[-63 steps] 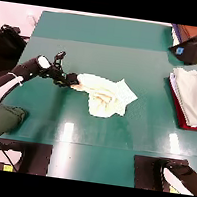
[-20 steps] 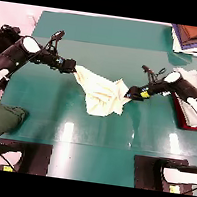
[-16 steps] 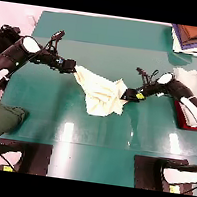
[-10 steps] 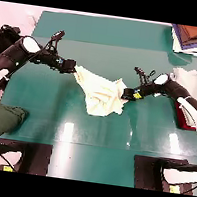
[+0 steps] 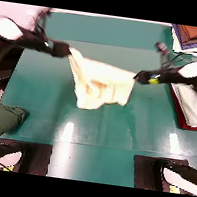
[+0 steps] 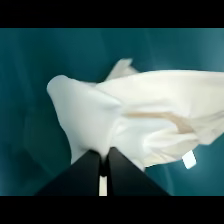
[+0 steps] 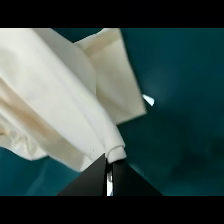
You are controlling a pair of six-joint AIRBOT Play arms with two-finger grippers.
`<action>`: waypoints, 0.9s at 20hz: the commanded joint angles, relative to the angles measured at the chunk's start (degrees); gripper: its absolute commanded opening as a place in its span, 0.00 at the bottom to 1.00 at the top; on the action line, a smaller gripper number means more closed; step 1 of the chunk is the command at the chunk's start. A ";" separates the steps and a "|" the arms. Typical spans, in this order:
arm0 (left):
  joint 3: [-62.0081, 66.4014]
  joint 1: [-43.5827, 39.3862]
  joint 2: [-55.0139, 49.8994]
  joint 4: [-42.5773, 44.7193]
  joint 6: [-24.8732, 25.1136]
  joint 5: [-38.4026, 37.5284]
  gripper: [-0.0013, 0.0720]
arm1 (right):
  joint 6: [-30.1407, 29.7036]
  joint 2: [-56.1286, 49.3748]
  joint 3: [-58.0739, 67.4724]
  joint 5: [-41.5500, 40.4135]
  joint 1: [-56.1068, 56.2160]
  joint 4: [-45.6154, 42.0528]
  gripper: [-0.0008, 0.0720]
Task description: Fold the shirts.
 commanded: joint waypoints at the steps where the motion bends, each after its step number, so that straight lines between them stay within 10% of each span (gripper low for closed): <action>1: 10.73 0.00 8.87 1.53 0.50 -1.49 0.06 | -0.02 11.85 10.60 11.02 -6.01 -3.65 0.03; 10: 13.25 0.00 14.40 1.27 2.49 -13.84 0.06 | 5.16 19.26 12.11 15.85 -8.04 -3.82 0.03; 18: -24.09 -14.51 10.84 1.99 3.04 -14.49 0.06 | 5.86 19.52 -5.73 13.29 -6.01 -5.14 0.03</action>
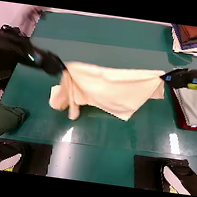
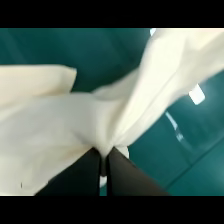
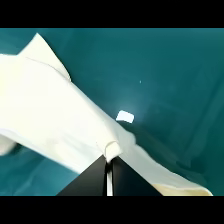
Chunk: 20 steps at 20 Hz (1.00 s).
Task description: Fold the shirts.
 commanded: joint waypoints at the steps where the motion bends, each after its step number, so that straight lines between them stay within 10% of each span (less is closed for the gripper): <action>1: -15.23 -8.15 -0.55 -0.37 0.20 -0.76 0.06 | 0.61 1.09 -5.03 -1.27 0.28 -1.11 0.03; 3: -17.55 -12.00 -0.52 -0.94 0.17 -1.18 0.08 | 0.61 2.05 -5.73 -2.38 0.28 -1.11 0.03; 5: -16.94 -12.85 -0.13 -3.21 0.07 0.15 0.91 | 0.63 2.10 -5.70 -2.91 0.28 -1.05 0.03; 20: -7.82 30.23 -19.19 -6.47 -0.22 6.56 0.92 | 1.44 1.68 -5.68 -4.33 0.28 -0.90 0.03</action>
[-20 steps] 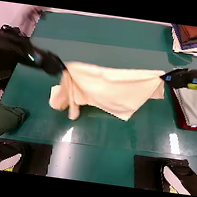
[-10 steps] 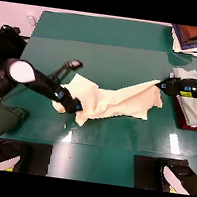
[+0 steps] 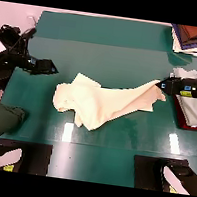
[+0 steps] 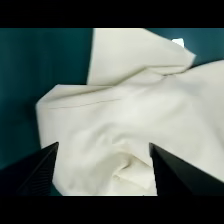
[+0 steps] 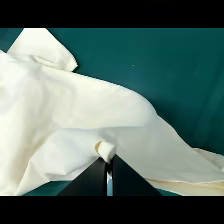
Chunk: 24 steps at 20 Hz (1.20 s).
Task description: Fold the shirts.
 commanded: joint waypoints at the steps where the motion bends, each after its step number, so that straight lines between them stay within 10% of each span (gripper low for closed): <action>1: -1.57 5.62 -9.84 -2.75 0.70 -1.31 0.92 | 0.39 -0.04 -0.02 -0.85 0.07 0.02 0.03; 14: -1.64 -3.89 -18.86 -5.90 3.54 5.31 0.92 | 1.33 -0.04 -0.02 -1.49 0.09 0.07 0.03; 17: -1.51 -4.52 -18.80 -9.25 3.58 4.61 0.05 | 1.33 -0.02 0.15 -1.95 0.09 0.09 0.03; 24: 19.08 -1.38 -2.58 -9.68 3.54 -1.95 0.06 | 1.25 0.00 17.29 -1.14 0.07 -0.13 0.03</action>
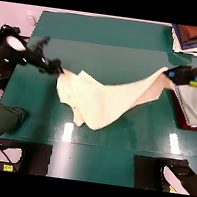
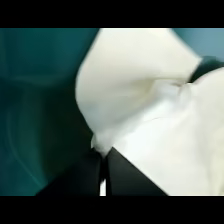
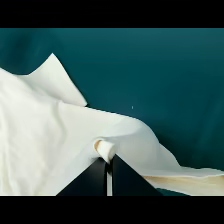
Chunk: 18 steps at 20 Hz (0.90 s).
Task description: Fold the shirts.
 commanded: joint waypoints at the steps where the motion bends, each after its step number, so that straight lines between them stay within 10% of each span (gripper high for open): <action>1: 12.96 1.55 11.21 -0.59 0.04 -1.66 0.06 | 0.02 0.00 11.06 1.03 0.04 -0.13 0.03; 9: 39.95 1.55 33.00 3.61 -0.68 4.31 0.05 | 1.99 -0.04 32.65 11.02 0.04 -10.43 0.03; 18: 43.06 1.55 24.59 8.41 -3.67 5.55 0.05 | 7.96 -0.26 31.80 20.70 0.07 -19.47 0.03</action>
